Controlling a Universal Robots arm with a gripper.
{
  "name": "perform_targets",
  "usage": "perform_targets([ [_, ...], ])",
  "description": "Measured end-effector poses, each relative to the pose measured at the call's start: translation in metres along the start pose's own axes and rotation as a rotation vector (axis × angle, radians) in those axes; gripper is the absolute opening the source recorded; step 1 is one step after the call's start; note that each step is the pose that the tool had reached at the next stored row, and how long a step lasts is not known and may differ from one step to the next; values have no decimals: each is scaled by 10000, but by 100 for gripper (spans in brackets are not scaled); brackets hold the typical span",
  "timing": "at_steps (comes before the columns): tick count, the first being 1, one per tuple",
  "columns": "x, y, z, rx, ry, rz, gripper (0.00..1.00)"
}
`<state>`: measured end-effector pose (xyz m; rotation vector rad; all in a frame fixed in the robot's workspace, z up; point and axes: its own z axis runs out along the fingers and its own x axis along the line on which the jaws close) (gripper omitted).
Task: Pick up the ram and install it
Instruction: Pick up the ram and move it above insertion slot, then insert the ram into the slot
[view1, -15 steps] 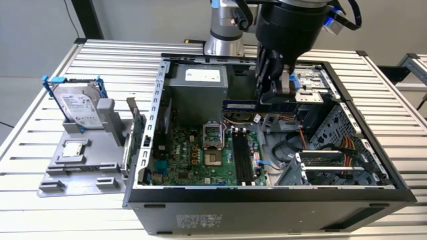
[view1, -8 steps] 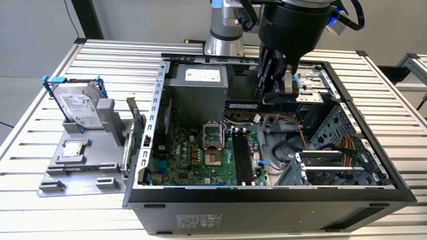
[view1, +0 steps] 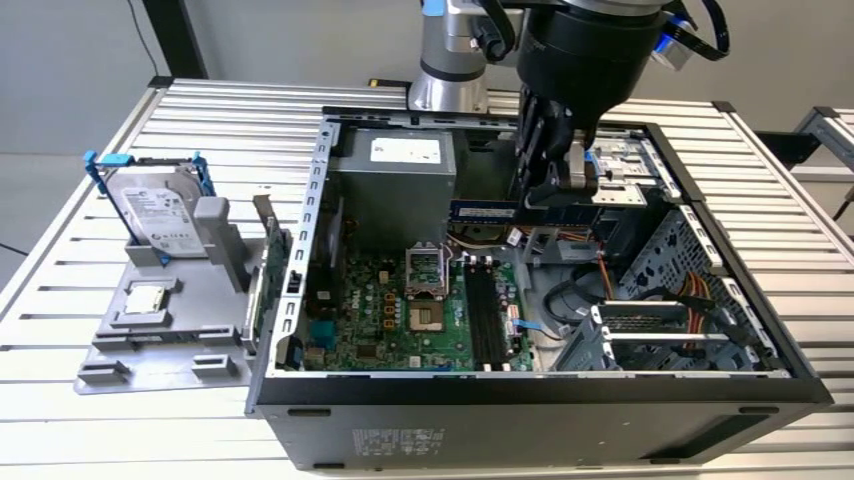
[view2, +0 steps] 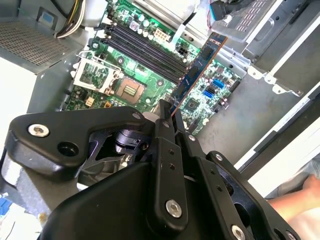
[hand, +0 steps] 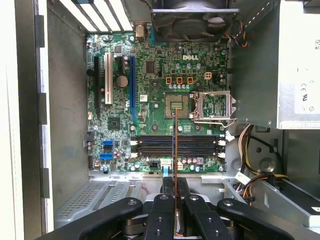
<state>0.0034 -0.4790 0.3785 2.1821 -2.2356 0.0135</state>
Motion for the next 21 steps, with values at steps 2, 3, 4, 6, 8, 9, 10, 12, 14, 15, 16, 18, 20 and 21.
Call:
perform_targets([
  [2,0,0,0,0,0,0,0],
  [3,0,-1,0,0,0,-1,0],
  [4,-1,-1,0,0,-1,2,0],
  [6,-4,-6,0,0,0,29,0],
  [8,-10,-8,0,-3,-2,151,0],
  [9,-11,-9,1,-4,-3,236,0],
  [10,-11,-9,1,-6,-3,318,0],
  [12,-12,-12,0,-9,-3,472,0],
  [14,-12,-15,1,-11,-4,586,0],
  [15,-12,-15,1,-11,-4,593,0],
  [16,-12,-15,1,-11,-4,595,0],
  [18,-12,-16,1,-11,-4,593,0],
  [20,-12,-16,0,-11,-4,584,0],
  [21,-12,-16,0,-11,-3,583,0],
])
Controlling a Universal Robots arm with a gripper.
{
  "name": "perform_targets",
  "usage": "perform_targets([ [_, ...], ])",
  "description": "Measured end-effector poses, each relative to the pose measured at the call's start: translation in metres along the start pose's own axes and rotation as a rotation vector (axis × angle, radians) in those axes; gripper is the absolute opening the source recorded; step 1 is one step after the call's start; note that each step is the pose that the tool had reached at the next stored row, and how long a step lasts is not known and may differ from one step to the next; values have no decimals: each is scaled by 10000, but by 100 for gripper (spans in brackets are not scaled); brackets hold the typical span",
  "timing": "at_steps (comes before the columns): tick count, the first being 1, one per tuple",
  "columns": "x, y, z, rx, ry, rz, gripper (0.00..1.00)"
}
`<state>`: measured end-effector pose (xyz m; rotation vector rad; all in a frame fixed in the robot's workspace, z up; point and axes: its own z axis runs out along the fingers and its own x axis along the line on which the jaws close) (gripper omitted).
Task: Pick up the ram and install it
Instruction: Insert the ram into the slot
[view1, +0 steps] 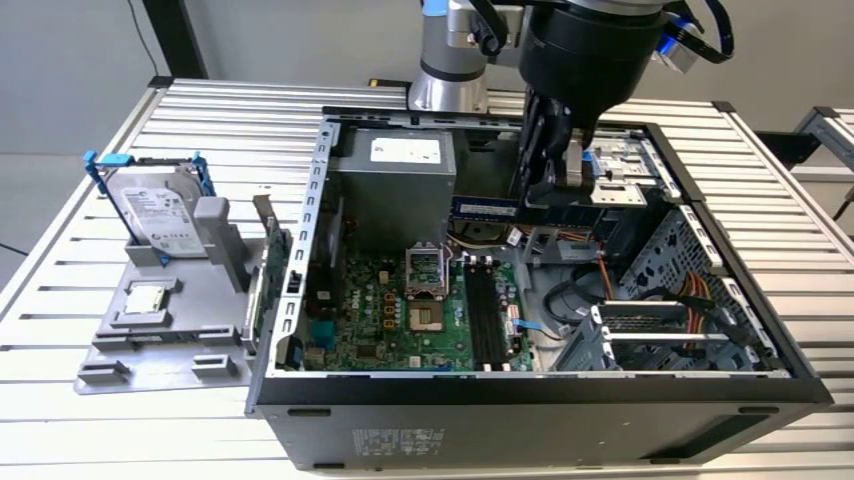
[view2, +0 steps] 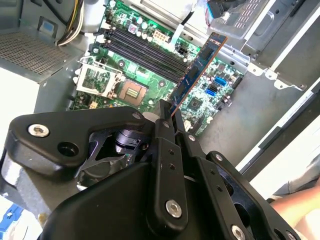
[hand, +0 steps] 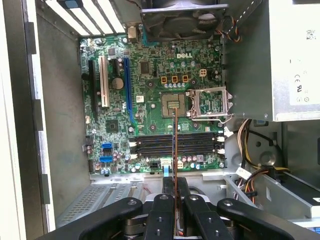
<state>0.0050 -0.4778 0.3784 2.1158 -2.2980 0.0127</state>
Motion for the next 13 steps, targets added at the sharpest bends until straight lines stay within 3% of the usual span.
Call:
perform_targets([
  [13,0,0,0,0,0,55,0],
])
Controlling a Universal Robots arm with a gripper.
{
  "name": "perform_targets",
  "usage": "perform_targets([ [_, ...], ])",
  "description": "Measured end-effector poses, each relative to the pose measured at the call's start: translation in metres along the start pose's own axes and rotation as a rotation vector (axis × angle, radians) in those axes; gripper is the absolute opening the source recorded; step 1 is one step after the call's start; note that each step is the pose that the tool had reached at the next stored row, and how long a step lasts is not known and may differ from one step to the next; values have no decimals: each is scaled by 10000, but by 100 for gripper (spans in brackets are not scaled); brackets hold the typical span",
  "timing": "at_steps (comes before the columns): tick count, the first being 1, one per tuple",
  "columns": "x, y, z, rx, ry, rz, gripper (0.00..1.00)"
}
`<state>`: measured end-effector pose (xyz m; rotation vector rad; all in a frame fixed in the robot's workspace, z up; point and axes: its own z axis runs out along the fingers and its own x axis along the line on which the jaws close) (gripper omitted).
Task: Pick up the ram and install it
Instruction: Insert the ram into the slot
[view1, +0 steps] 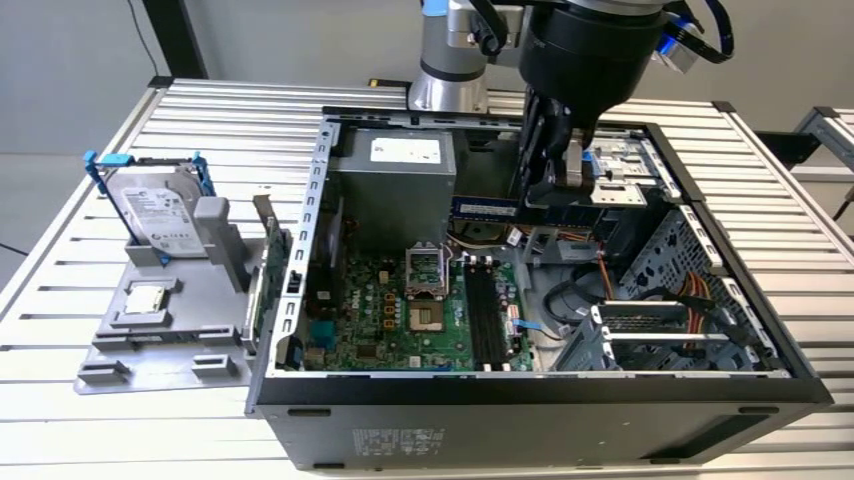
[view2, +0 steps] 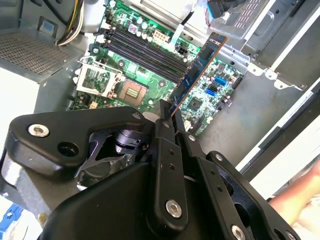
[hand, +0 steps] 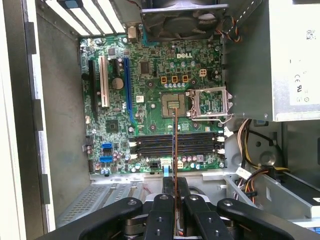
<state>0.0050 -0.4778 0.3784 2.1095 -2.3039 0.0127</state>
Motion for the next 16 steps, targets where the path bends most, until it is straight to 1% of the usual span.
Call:
perform_targets([
  [4,0,0,0,-5,-2,259,0],
  [9,0,0,0,-8,-2,348,0],
  [16,0,0,0,-22,-7,1124,0],
])
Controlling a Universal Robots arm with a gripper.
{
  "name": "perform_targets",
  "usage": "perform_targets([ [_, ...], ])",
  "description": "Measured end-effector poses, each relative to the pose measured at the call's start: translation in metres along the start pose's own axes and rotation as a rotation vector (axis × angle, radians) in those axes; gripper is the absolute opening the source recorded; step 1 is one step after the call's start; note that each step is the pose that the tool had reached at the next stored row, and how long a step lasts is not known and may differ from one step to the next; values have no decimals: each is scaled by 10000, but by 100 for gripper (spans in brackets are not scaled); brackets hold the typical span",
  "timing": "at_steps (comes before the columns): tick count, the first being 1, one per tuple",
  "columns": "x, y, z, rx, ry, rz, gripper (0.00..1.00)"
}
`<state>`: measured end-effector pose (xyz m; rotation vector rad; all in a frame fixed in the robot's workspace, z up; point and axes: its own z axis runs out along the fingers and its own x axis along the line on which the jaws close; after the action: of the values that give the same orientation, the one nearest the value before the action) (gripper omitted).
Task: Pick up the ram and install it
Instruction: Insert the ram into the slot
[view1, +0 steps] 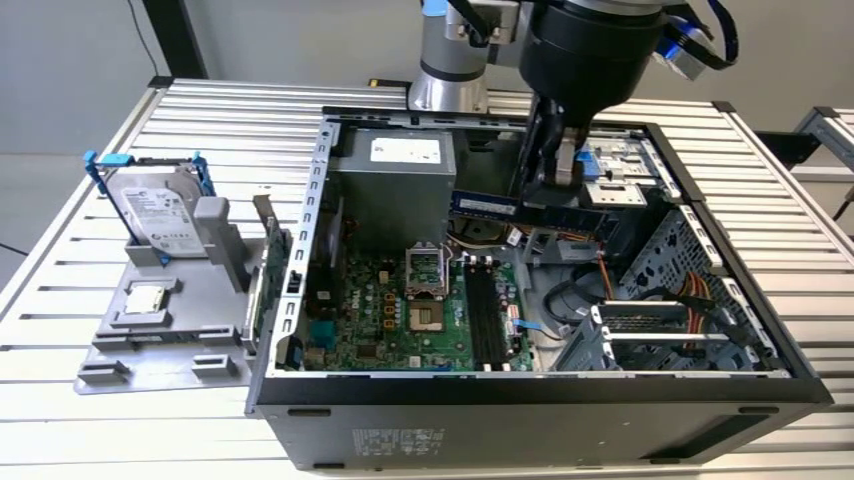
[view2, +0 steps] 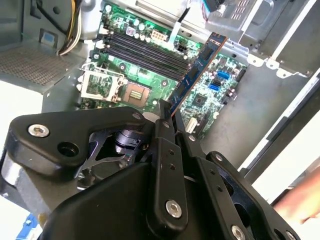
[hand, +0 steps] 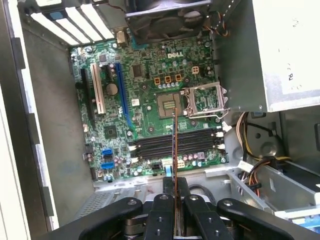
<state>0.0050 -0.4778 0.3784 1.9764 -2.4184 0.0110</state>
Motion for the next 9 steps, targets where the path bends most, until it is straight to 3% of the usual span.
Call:
perform_targets([
  [9,0,0,0,-18,-6,952,0],
])
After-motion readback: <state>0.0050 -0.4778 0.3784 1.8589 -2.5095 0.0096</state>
